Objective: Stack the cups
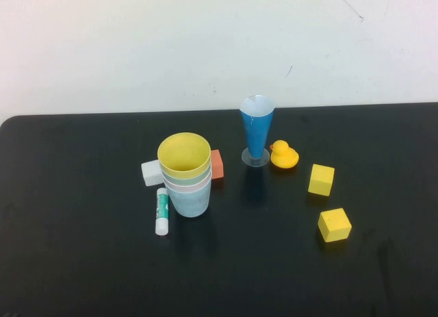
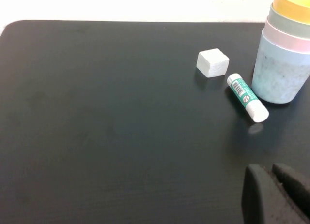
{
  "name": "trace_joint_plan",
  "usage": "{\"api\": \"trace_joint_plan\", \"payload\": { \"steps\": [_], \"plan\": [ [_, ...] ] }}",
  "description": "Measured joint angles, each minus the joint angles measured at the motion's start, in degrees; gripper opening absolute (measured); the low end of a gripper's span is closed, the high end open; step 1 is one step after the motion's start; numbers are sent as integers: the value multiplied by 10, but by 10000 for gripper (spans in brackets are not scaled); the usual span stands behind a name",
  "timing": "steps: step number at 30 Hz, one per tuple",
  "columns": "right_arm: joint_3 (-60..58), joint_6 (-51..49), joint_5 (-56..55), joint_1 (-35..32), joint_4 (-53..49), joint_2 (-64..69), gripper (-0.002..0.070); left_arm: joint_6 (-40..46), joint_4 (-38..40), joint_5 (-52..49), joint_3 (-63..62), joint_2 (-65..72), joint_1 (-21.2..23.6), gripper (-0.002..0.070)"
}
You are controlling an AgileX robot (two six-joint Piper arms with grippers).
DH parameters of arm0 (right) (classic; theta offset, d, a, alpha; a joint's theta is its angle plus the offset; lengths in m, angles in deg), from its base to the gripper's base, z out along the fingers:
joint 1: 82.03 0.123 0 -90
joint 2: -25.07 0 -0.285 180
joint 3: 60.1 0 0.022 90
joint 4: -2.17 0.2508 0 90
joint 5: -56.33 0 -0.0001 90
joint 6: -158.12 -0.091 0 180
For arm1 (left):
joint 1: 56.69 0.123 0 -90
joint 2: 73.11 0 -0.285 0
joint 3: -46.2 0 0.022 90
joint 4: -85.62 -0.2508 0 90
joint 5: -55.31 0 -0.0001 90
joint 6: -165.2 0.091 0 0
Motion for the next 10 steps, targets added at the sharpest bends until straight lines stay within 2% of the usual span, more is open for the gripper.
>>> {"api": "trace_joint_plan", "payload": {
  "steps": [10],
  "plan": [
    [0, 40, 0, 0, -35, 0, -1, 0, 0, 0, 0, 0, 0, 0]
  ]
}}
